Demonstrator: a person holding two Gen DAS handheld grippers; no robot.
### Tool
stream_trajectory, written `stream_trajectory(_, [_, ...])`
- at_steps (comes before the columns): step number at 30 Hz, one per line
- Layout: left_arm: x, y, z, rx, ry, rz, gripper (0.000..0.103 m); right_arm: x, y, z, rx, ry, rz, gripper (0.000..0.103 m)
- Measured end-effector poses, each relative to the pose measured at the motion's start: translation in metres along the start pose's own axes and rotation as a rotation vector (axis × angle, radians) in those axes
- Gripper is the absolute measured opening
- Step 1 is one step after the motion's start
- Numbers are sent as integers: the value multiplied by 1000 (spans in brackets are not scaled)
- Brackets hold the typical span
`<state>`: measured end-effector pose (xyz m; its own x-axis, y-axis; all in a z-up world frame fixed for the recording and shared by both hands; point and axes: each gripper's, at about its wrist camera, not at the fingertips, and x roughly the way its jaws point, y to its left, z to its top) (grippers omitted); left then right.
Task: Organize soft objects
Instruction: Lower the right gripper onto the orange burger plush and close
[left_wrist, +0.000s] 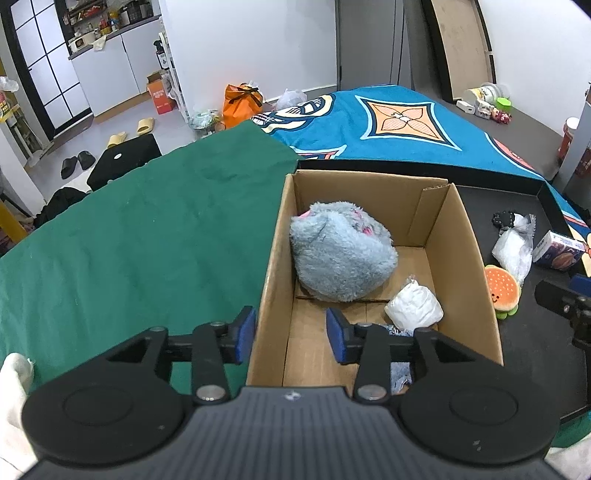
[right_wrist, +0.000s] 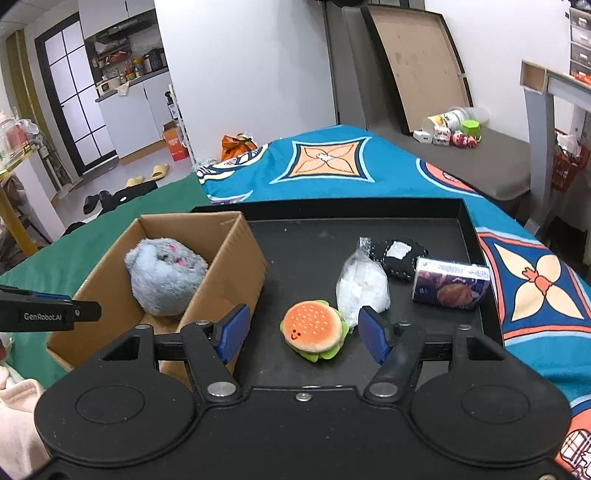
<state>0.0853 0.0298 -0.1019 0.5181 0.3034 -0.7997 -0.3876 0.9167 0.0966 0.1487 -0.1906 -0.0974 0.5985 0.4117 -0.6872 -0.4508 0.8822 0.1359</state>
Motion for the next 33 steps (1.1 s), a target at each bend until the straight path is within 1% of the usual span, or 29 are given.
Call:
stream_trajectory(6, [3,-4,1,13,0,16,49,17,-7,-2,32,34,12,64])
stream_trajectory(10, [8,-7,2,15,15,17,50,30,-11,-5,49,62,12,64])
stream_trajectory(19, [17,-15,3,53,20,43,54,58,-19,-12,86,117,4,63])
stream_trajectory(23, [21,-19,4,71,29,58,56,72,-23,-12,127,141,2,62])
stream_trajectory(26, [24,-22,5,74,34,72,57,78,-24,-14,141,152,8,55])
stream_trajectory(28, [26,-24,5,77,35,79,58,81,-24,-15,145,168,24,42])
stream_trajectory(29, [26,-25,5,79,36,82,58,82,-24,-16,144,175,29,41])
stream_trajectory(31, [26,-26,5,84,36,86,59,81,-25,-16,135,175,35,35])
stream_trajectory(33, [26,-26,5,89,35,88,59,78,-27,-17,137,179,44,33])
